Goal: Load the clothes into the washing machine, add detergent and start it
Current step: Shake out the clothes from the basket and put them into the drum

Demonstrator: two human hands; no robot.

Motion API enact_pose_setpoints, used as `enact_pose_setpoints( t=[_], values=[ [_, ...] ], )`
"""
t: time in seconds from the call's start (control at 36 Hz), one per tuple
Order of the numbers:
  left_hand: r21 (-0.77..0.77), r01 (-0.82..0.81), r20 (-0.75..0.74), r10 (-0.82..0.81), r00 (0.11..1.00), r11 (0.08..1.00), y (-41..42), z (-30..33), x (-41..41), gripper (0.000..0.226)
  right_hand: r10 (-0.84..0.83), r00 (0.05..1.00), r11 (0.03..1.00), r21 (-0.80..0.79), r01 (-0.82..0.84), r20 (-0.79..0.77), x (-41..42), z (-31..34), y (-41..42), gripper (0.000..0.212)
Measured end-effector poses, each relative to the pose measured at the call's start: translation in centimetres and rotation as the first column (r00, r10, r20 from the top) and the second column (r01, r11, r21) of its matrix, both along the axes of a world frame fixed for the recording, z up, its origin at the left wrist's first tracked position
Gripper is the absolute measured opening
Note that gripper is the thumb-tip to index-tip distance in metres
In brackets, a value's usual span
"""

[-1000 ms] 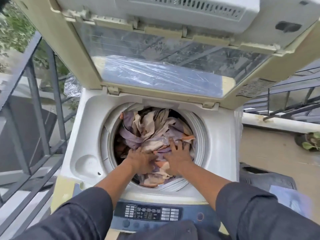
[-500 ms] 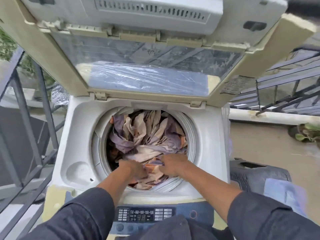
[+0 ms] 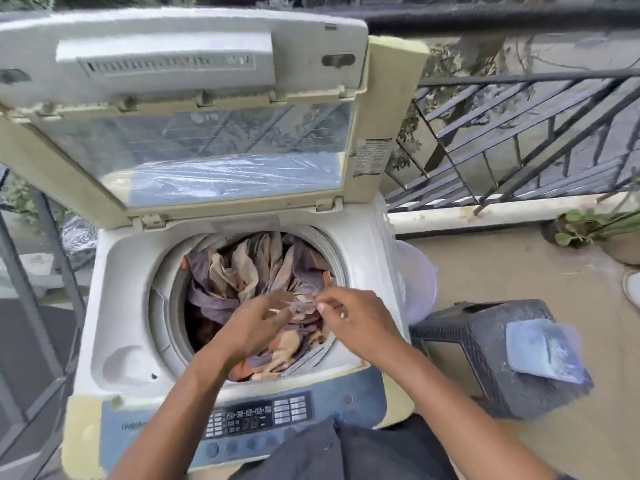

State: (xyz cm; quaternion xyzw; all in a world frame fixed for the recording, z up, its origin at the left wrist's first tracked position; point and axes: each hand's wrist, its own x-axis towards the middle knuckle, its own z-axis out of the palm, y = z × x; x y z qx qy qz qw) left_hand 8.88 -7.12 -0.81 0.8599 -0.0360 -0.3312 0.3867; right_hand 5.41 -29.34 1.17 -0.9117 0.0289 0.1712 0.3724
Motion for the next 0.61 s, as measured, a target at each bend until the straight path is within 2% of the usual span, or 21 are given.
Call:
enact_pose_setpoints(
  t=[0.11, 0.25, 0.33, 0.44, 0.5, 0.61],
  values=[
    [-0.072, -0.002, 0.105, 0.01, 0.994, 0.997, -3.0, 2.9, 0.3, 0.025, -0.23, 0.963, 0.968, 0.133, 0.211, 0.14, -1.2, 1.2, -3.4, 0.011],
    [-0.144, 0.018, 0.211, 0.013, 0.977, 0.989, -7.7, 5.8, 1.3, 0.024, -0.407, 0.908, 0.888, 0.276, 0.369, 0.098, -1.9, 1.8, -8.5, 0.014],
    [-0.229, 0.003, 0.202, 0.045, 0.978, 0.973, -11.0, 6.9, 2.0, 0.022, -0.467, 0.879, 0.864, 0.263, 0.43, 0.096, -1.9, 1.3, -11.7, 0.015],
    [-0.27, -0.003, 0.166, 0.049, 0.985, 0.963, -15.8, 7.3, 3.1, 0.035, -0.529, 0.847, 0.828, 0.249, 0.502, 0.051, -0.9, 0.0, -16.1, 0.015],
    [-0.268, 0.002, 0.158, 0.042, 0.987, 0.963, -18.3, 6.8, 3.9, 0.031, -0.546, 0.837, 0.816, 0.241, 0.525, 0.028, 0.0, -1.0, -18.4, 0.023],
    [-0.241, -0.038, 0.093, 0.062, 0.994, 0.97, -23.1, 4.9, 5.6, 0.024, -0.529, 0.847, 0.827, 0.196, 0.528, -0.049, 2.4, -3.4, -22.8, 0.014]
  ],
)
